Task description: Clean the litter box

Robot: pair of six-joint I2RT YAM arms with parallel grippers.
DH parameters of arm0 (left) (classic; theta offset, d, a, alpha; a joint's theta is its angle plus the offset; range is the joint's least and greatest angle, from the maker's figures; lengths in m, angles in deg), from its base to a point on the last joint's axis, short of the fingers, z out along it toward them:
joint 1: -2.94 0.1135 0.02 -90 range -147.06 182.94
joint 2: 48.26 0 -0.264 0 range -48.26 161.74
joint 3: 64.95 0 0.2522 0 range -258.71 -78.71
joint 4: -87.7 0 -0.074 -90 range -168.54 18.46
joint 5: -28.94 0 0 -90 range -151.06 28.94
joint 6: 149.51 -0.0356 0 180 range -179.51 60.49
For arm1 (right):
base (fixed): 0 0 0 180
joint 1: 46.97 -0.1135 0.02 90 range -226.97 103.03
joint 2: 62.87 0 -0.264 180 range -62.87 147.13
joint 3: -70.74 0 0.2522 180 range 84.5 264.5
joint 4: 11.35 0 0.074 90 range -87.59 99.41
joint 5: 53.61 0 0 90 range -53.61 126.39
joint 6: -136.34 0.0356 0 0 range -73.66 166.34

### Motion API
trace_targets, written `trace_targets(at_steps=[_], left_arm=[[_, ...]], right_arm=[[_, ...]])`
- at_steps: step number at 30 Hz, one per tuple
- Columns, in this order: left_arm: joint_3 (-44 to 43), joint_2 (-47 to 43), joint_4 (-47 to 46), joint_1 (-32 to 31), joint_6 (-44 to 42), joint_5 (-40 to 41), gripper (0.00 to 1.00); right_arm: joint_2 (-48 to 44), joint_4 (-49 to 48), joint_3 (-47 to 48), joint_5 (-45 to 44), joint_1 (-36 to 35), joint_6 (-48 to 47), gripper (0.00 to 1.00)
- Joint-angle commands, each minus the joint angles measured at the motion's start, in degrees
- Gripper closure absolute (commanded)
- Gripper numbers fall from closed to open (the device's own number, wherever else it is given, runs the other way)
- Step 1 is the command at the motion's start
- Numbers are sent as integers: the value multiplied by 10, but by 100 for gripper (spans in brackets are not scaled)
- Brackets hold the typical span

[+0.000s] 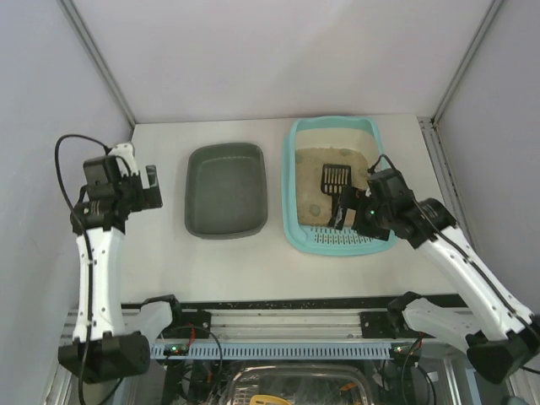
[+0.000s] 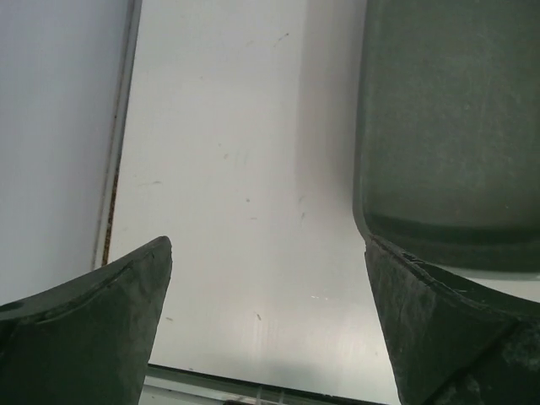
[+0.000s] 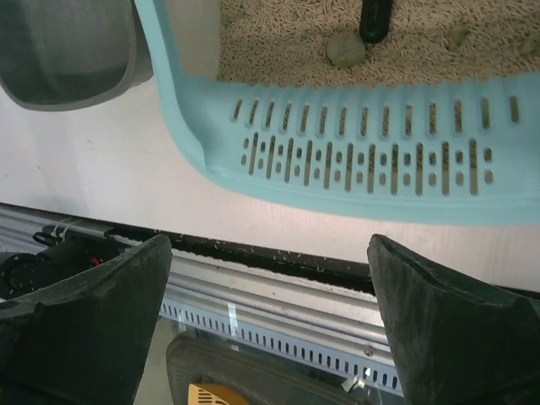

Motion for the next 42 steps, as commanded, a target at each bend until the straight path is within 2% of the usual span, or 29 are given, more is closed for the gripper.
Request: trace_targets(at_steps=[1,3,6,10,12,14,16,20,22,25,31,36,39,42], left_arm=[[35,-63,5,15,16,-64,0],[24,-57,6,15,5,-61,0],[-32,-14,-4,7,-13,-49,0],[-130,61,-50,-71,-74,45,0],[-138,72,-107,-108,-98,61,0],[-129,66,-174,-126,-96,38,0],[-120,63,-223,-131,-68,5,0],[-130,114,-215,-132,38,-61,0],[-112,139,-224,-134,64,-114,0],[-88,172,-277,-138,107,-157,0],[-212,305,-277,-144,159,-236,0],[-362,410,-236,-165,176,-228,0],[-407,446,-228,-169,198,-229,0],[-431,461,-229,-175,205,-224,0]], right_arm=[[57,-81,39,41,2,-33,0],[83,-91,57,54,3,-54,0],[113,-82,96,19,8,-75,0],[123,-88,103,-58,24,-79,0],[125,-105,96,-92,27,-88,0],[135,-114,96,-117,30,-96,2],[154,-108,103,-108,44,-98,9],[208,-86,95,-47,61,-97,17],[217,-119,49,-53,54,-95,18],[248,-146,33,-72,52,-88,23],[321,-174,47,-121,54,-82,31],[392,-213,46,-129,54,-87,38],[423,-229,50,-140,57,-101,49],[447,-245,55,-139,66,-113,52]])
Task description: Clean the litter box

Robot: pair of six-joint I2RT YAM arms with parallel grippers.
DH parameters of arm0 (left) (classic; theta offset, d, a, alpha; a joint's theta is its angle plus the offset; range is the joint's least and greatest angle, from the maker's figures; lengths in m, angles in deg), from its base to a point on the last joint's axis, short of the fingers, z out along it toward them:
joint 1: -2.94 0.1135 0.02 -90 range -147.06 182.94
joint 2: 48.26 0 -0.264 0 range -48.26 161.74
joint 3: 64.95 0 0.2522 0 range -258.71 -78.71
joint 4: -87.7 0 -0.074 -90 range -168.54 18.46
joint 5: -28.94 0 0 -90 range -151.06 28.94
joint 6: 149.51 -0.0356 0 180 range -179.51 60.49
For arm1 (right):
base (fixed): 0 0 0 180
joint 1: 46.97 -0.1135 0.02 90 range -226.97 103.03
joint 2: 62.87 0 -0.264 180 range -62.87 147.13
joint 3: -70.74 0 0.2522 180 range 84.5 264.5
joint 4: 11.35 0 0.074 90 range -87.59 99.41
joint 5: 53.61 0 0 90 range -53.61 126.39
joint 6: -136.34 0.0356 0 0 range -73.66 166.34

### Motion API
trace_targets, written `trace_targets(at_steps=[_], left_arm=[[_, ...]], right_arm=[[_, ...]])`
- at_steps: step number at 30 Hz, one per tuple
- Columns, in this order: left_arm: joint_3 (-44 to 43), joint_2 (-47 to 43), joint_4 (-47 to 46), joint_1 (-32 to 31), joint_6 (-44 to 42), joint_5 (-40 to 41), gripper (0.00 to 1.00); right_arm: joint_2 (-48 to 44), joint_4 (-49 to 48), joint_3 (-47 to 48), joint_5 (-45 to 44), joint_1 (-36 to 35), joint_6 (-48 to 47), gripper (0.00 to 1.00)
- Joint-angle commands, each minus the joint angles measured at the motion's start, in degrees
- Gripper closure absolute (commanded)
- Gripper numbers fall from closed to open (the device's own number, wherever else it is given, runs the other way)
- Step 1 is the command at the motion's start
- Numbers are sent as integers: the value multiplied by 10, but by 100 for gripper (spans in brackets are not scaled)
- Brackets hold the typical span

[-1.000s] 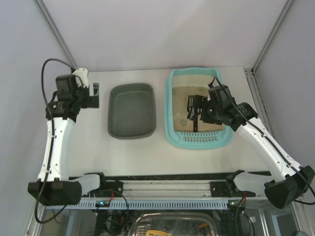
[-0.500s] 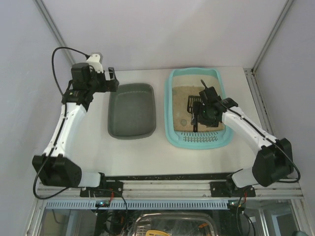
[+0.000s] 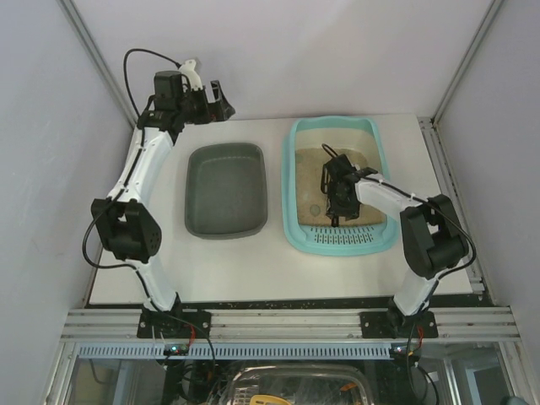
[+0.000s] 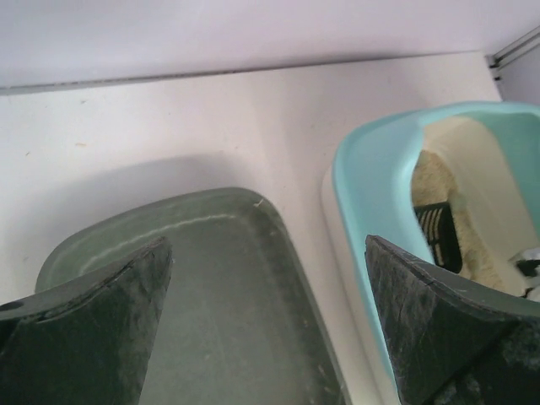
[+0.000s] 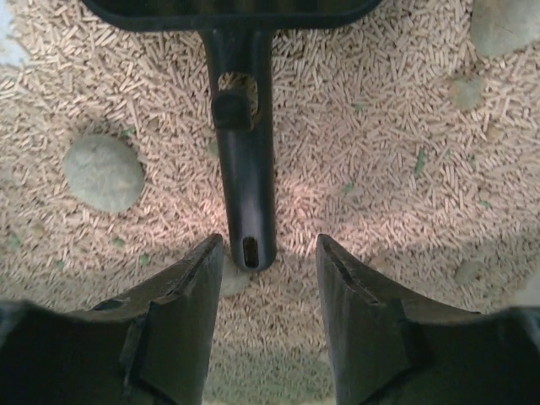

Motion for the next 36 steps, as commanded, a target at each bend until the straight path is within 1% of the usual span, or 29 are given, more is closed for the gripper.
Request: trace_targets(at_steps=[1,7,9,10,11,12,14,15,18,22,24,26,28,32,34,36], left_arm=[[-62,8,-4,-10,32,-13,0],[-49,8,3,-17,27,-15,0],[-49,13,18,-23,12,-11,0],[-52,16,29,-26,7,-11,0],[-54,19,37,-29,6,-14,0],[-55,23,44,-31,5,-19,0],[-57,26,53,-37,0,-38,0],[-61,29,59,-41,-7,-49,0],[-101,44,99,-60,-47,-97,0],[-194,97,192,-90,-106,-165,0],[-223,115,205,-103,-96,-189,0],[-223,123,186,-114,-66,-216,0],[-227,135,180,-127,-55,-235,0],[-231,148,167,-155,-54,-232,0],[-220,147,122,-164,-27,-235,0],[-191,139,44,-166,14,-239,0]], right_arm=[[23,-50,25,-17,12,-23,52],[68,-72,31,-15,29,-40,53],[80,-78,35,-10,33,-44,56],[87,-80,38,-6,34,-45,59],[94,-82,42,-2,35,-44,65],[100,-81,42,3,35,-44,74],[105,-77,58,4,35,-46,94],[101,-74,63,3,35,-48,100],[72,-63,63,6,39,-57,100],[2,-32,64,32,46,-60,100],[-34,-7,67,46,46,-60,100],[-70,11,68,56,39,-68,100],[-98,23,68,54,29,-79,100],[-121,36,73,81,19,-111,100],[-119,43,80,98,16,-127,100],[-113,52,91,109,11,-134,100]])
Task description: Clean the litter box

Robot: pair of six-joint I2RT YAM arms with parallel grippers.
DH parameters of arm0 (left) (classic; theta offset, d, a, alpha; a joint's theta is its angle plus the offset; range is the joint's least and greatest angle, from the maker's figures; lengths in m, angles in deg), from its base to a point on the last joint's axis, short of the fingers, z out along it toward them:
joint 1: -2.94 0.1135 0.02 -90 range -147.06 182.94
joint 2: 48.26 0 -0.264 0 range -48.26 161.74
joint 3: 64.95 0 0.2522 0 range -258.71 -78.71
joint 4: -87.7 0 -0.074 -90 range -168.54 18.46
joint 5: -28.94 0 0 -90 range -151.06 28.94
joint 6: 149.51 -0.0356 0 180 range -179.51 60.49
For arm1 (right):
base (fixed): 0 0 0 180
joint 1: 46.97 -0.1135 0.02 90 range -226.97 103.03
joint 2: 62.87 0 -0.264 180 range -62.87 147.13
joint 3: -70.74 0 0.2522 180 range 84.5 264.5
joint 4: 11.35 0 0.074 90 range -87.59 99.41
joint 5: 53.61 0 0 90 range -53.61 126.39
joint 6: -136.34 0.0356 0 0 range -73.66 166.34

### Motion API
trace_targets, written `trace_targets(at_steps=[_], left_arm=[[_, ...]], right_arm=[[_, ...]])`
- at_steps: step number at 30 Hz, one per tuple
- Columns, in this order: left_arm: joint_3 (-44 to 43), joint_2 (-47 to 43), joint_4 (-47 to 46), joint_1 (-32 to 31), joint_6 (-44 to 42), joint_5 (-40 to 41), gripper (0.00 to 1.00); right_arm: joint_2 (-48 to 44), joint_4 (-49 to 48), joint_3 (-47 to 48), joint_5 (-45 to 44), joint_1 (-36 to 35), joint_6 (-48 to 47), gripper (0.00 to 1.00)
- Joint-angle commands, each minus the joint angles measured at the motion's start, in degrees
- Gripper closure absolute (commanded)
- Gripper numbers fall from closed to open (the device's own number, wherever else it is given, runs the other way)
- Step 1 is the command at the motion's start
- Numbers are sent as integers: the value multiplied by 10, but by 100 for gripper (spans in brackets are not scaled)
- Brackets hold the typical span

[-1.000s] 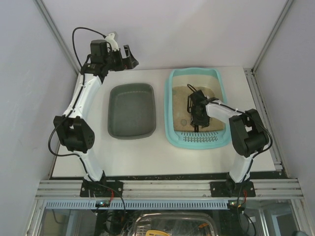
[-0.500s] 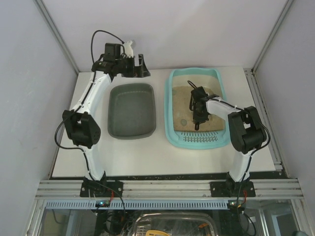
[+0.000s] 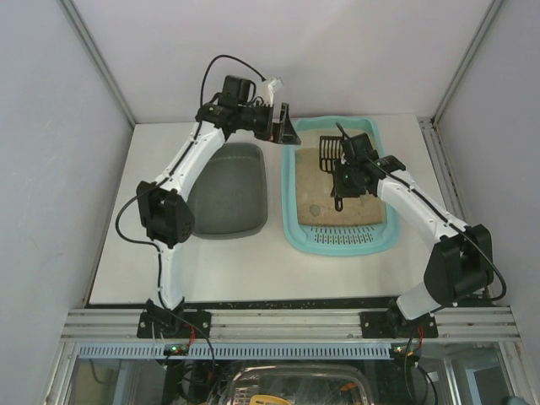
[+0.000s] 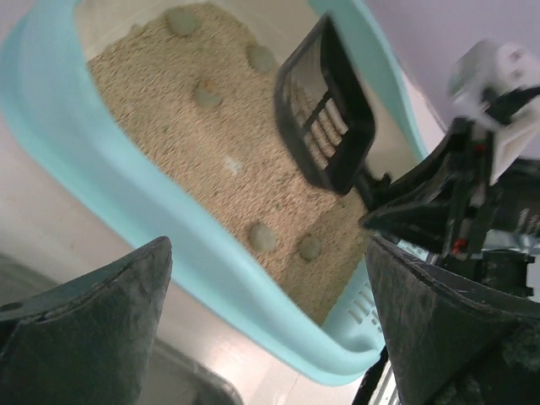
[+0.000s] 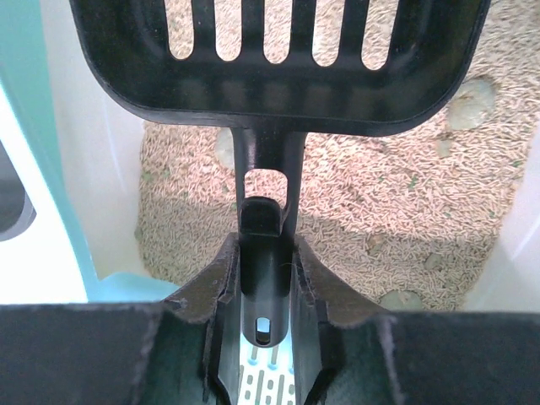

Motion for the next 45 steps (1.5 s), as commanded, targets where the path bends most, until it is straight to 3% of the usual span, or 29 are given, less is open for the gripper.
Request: trace_targets(at_steps=[1,4,12,15,17,22,29,33,37,41,43,45], left_arm=[[17,-18,-151,-8,77,-32,0],[1,-5,-199,-11,100,-34,0],[-8,36,-173,-16,71,-20,1],[4,38,-158,-17,57,-12,18],[8,41,-152,-18,57,-8,24],[8,46,-152,-20,60,-3,16],[4,62,-152,-32,67,-12,15],[8,70,-149,-40,77,-18,21],[26,69,-174,-40,106,-28,37],[32,68,-198,-40,135,-32,64],[30,62,-202,-40,143,-17,85],[28,53,-209,-40,152,-7,98]], right_arm=[[9,25,30,37,-11,-41,100],[10,25,43,45,-15,-38,100],[21,26,74,49,-38,-23,100],[21,24,81,48,-43,-19,100],[22,23,84,45,-47,-20,100],[28,14,85,41,-56,-24,100],[42,12,103,38,-66,-18,100],[47,13,112,38,-69,-11,100],[47,17,117,38,-74,-9,100],[41,19,115,46,-77,-7,99],[33,19,109,55,-76,-1,89],[17,-3,90,95,-65,8,77]])
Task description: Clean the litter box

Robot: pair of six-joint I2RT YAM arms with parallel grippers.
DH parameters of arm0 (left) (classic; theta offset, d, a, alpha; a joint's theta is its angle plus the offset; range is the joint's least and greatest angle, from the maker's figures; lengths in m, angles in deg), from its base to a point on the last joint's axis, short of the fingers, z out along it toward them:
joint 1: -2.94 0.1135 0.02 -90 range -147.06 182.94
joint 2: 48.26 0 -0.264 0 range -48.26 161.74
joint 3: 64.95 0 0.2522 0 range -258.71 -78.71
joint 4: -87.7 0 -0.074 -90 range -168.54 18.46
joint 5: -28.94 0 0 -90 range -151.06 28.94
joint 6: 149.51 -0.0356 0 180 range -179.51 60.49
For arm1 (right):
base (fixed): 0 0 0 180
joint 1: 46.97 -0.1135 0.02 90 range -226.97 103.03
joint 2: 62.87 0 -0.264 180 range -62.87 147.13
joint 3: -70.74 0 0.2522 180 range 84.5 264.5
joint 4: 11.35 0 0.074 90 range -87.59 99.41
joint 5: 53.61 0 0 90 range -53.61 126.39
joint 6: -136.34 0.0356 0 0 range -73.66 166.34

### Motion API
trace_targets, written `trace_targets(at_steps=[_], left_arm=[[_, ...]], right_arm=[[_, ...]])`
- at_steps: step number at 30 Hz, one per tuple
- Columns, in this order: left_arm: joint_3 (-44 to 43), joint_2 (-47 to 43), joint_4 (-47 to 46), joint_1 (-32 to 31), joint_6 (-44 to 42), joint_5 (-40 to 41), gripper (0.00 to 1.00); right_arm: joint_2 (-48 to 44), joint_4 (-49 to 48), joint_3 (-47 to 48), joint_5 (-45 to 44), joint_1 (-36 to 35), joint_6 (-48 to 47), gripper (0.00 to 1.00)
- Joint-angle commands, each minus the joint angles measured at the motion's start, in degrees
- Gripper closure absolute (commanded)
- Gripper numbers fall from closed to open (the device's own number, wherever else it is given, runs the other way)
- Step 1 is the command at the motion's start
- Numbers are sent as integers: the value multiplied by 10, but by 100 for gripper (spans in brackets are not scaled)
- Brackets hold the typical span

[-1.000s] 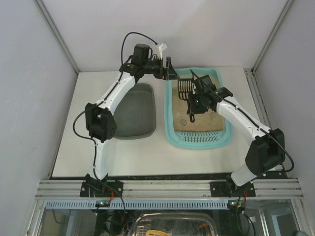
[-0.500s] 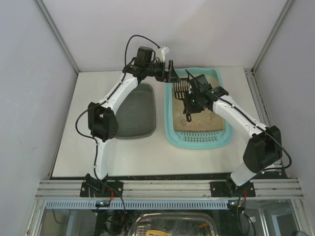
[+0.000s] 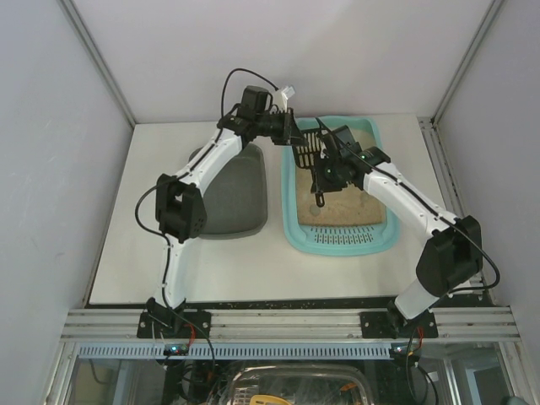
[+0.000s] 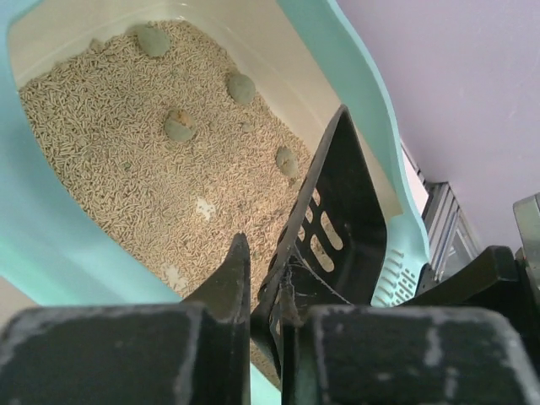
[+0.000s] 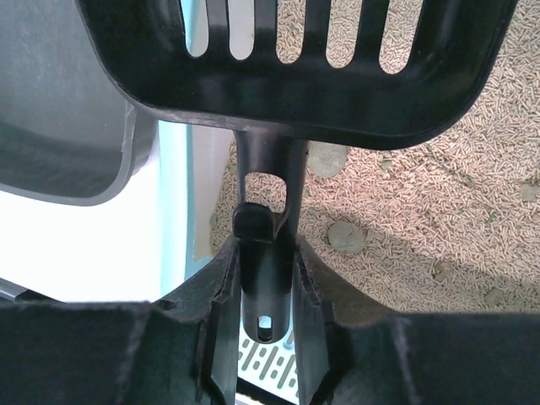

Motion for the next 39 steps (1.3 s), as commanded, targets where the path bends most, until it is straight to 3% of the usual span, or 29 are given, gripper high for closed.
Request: trace_targets(at_steps=[1,4,8,15,19,26,31,35,36,37,38,39], left_arm=[[9,-27,-52,0,33,8,100],[15,-37,-61,6,50,16,100],[37,-50,-77,8,70,19,100],[92,-62,-132,8,137,-16,100],[125,-73,-164,10,171,-29,100],[124,-77,-175,16,186,-35,100],[133,-78,-184,21,195,-35,100],[122,-78,-173,31,183,-29,98],[114,-78,-164,35,178,-28,95],[105,-77,-152,39,173,-27,84],[93,-76,-136,41,168,-25,62],[83,-75,-120,45,164,-24,30]], right_arm=[[-44,-51,-21,84,16,29,71],[-78,-112,-79,184,57,81,55],[-106,-181,-147,253,82,138,44],[-93,-245,-174,295,97,187,45],[-73,-277,-180,313,106,208,59],[-55,-319,-189,330,109,231,71],[-51,-336,-192,342,117,249,100],[-58,-329,-197,341,128,261,100],[-61,-324,-197,337,134,264,100],[-67,-314,-197,329,139,266,100],[-72,-299,-192,320,144,264,100],[-77,-270,-180,306,148,254,100]])
